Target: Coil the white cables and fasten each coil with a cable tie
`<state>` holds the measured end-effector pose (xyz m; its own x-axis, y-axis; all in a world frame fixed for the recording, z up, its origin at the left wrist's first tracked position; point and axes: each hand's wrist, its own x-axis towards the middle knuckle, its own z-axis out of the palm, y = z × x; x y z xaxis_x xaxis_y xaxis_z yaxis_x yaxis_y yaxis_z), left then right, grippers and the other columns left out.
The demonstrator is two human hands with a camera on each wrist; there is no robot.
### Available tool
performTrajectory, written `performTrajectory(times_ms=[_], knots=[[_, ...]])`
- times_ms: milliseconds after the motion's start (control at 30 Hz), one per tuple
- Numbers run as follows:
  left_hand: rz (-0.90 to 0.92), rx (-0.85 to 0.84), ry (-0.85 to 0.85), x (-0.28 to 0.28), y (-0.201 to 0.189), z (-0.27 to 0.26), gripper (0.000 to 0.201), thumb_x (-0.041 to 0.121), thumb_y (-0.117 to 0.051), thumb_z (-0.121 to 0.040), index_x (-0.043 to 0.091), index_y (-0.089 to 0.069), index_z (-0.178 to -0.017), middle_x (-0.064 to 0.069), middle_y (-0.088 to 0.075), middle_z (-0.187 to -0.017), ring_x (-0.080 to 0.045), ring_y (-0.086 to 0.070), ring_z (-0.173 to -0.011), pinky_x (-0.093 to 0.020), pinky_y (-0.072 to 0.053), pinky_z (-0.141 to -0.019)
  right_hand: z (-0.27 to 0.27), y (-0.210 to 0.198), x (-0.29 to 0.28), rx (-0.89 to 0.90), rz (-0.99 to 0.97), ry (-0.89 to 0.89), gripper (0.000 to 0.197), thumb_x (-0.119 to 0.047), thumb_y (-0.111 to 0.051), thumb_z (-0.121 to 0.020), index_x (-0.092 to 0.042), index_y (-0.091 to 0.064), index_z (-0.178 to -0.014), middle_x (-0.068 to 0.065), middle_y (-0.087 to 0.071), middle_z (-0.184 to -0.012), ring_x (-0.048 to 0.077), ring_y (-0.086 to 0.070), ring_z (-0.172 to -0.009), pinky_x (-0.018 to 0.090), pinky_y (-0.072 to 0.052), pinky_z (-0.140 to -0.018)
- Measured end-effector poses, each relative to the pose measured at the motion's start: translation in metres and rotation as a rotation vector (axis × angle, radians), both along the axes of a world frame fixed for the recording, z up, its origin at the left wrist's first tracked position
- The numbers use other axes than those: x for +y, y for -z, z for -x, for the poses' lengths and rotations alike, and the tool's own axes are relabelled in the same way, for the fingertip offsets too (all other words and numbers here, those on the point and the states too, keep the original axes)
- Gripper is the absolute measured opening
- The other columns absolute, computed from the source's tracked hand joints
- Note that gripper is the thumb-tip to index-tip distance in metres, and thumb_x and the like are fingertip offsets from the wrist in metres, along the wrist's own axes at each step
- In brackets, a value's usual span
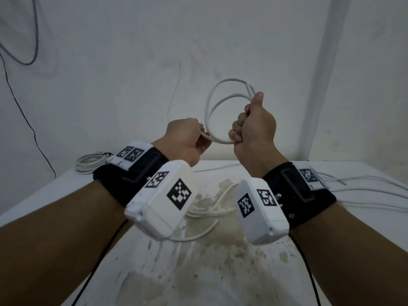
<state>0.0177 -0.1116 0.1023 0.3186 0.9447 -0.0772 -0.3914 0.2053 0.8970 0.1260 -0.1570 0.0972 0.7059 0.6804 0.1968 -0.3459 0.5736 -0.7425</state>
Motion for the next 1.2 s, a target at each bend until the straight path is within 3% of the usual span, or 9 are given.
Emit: performTrajectory(times_ms=[100, 167, 267, 333, 500, 700, 933, 1067, 1200], knots=[[-0.173, 0.146, -0.017, 0.002, 0.001, -0.002, 0.022, 0.000, -0.041, -0.100, 0.004, -0.062, -0.092, -0.008, -0.059, -0.086, -0.016, -0.058, -0.065, -0.028, -0.054, -0.059, -0.003, 0.000, -0.002, -0.027, 0.060, 0.037, 0.042, -0.046, -0.041, -0.104, -0.017, -0.040, -0.074, -0.005, -0.024, -0.047, 0.011, -0.019, -0.039, 0.023, -0.019, -0.040], [-0.345, 0.283, 0.005, 0.002, 0.002, -0.002, 0.027, -0.001, -0.040, -0.098, 0.009, -0.065, -0.100, -0.007, -0.062, -0.092, -0.018, -0.060, -0.077, -0.026, -0.053, -0.069, -0.004, 0.002, -0.002, -0.042, 0.085, 0.036, 0.043, -0.046, -0.042, -0.104, -0.017, -0.039, -0.072, -0.005, -0.024, -0.048, 0.012, -0.018, -0.039, 0.022, -0.019, -0.039], [-0.459, 0.401, 0.026, 0.000, 0.002, -0.001, 0.031, 0.001, -0.041, -0.096, 0.017, -0.066, -0.104, -0.001, -0.060, -0.099, -0.020, -0.056, -0.097, -0.036, -0.050, -0.090, 0.000, 0.007, -0.001, -0.076, 0.089, 0.017, 0.044, -0.045, -0.041, -0.104, -0.018, -0.037, -0.070, -0.004, -0.023, -0.050, 0.012, -0.017, -0.040, 0.023, -0.018, -0.040], [-0.434, 0.394, 0.054, -0.001, 0.003, -0.001, 0.029, 0.003, -0.040, -0.098, 0.015, -0.064, -0.108, -0.004, -0.057, -0.105, -0.026, -0.057, -0.104, -0.045, -0.053, -0.091, 0.003, 0.009, -0.001, -0.093, 0.088, 0.013, 0.044, -0.045, -0.041, -0.105, -0.018, -0.037, -0.070, -0.004, -0.023, -0.050, 0.012, -0.017, -0.041, 0.024, -0.017, -0.041], [-0.385, 0.243, -0.032, -0.003, 0.003, -0.005, 0.028, 0.019, -0.033, -0.107, 0.008, -0.059, -0.107, -0.010, -0.070, -0.103, -0.021, -0.068, -0.084, -0.038, -0.060, -0.080, 0.003, 0.012, 0.002, -0.144, 0.118, 0.069, 0.045, -0.045, -0.040, -0.105, -0.018, -0.036, -0.069, -0.003, -0.024, -0.051, 0.013, -0.019, -0.040, 0.023, -0.020, -0.041], [-0.693, 0.438, -0.177, 0.002, 0.003, -0.008, 0.032, 0.028, -0.029, -0.108, 0.016, -0.058, -0.102, 0.004, -0.073, -0.085, -0.006, -0.058, -0.049, -0.030, -0.058, -0.071, 0.006, 0.012, 0.001, -0.214, 0.157, 0.023, 0.044, -0.044, -0.040, -0.105, -0.018, -0.036, -0.070, -0.003, -0.025, -0.050, 0.013, -0.019, -0.039, 0.023, -0.020, -0.041], [-0.622, 0.368, -0.050, 0.019, -0.019, 0.002, 0.037, 0.025, -0.038, -0.107, 0.004, -0.068, -0.104, -0.002, -0.069, -0.076, -0.009, -0.051, -0.052, -0.023, -0.049, -0.055, 0.010, 0.018, 0.000, -0.345, 0.213, -0.081, 0.046, -0.043, -0.041, -0.105, -0.019, -0.036, -0.066, -0.006, -0.026, -0.047, 0.012, -0.020, -0.039, 0.023, -0.019, -0.041], [-0.309, 0.306, 0.287, 0.022, -0.036, 0.022, 0.031, 0.015, -0.033, -0.106, 0.008, -0.062, -0.101, -0.005, -0.063, -0.077, -0.010, -0.044, -0.050, -0.022, -0.040, -0.055, 0.009, 0.021, -0.002, -0.330, 0.185, -0.202, 0.046, -0.044, -0.042, -0.104, -0.021, -0.035, -0.066, -0.006, -0.022, -0.049, 0.012, -0.014, -0.043, 0.024, -0.013, -0.041], [-0.439, 0.412, 0.278, 0.025, -0.036, 0.028, 0.026, 0.011, -0.036, -0.103, 0.005, -0.061, -0.105, -0.006, -0.067, -0.082, -0.010, -0.041, -0.050, -0.022, -0.040, -0.051, 0.008, 0.020, -0.003, -0.298, 0.190, -0.265, 0.046, -0.045, -0.043, -0.104, -0.020, -0.036, -0.066, -0.006, -0.021, -0.051, 0.012, -0.013, -0.045, 0.023, -0.015, -0.038]])
